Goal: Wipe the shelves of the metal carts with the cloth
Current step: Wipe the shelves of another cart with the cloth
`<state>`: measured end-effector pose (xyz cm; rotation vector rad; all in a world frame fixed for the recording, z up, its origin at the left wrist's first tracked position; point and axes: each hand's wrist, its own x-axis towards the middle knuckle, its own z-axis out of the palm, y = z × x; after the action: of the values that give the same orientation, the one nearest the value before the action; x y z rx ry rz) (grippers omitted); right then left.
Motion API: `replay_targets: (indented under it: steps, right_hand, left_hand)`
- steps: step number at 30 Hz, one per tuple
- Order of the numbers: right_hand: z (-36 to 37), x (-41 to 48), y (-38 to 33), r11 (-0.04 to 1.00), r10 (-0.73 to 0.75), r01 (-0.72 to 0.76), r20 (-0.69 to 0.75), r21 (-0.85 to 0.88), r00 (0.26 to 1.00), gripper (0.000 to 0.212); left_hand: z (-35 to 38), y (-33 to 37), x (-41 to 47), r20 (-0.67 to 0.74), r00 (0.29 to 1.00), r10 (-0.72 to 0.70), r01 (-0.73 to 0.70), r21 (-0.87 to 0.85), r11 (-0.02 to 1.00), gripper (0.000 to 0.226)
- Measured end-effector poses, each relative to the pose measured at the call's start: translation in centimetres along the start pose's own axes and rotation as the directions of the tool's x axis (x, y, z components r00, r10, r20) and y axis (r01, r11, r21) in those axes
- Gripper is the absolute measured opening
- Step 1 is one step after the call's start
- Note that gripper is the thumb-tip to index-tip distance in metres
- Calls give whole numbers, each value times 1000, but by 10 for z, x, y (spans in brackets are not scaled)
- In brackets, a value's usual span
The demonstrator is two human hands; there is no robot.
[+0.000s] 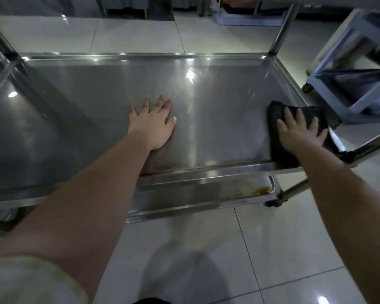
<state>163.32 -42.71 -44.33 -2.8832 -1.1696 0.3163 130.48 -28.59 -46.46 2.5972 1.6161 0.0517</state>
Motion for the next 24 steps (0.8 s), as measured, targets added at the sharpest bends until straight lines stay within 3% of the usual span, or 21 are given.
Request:
replay_targets:
  steps: [6, 10, 13, 17, 19, 24]
  right_hand:
    - [47, -107, -137, 926, -376, 376, 8, -46, 927, 58]
    - [43, -114, -146, 917, -399, 399, 32, -17, 917, 57]
    - [42, -113, -143, 917, -398, 398, 44, 5, 916, 57]
    - [33, -94, -121, 880, -474, 475, 60, -2, 878, 55]
    - [24, -69, -85, 908, -418, 419, 36, -15, 908, 55]
    - [6, -37, -22, 998, -69, 69, 54, 6, 996, 56]
  left_hand:
    - [-4, -1, -2, 8, 1000, 3, -2, -20, 1000, 57]
    - [-14, -20, -9, 22, 996, 84, -82, -105, 991, 52]
    - [-19, -69, -33, 91, 990, 107, -102, -55, 993, 49]
    - [-21, -149, -78, 71, 997, -30, 32, -22, 999, 50]
    - [-23, -167, -88, 61, 996, -64, 66, -25, 998, 50]
    - [-21, -164, -91, 19, 998, -58, 58, -15, 998, 51]
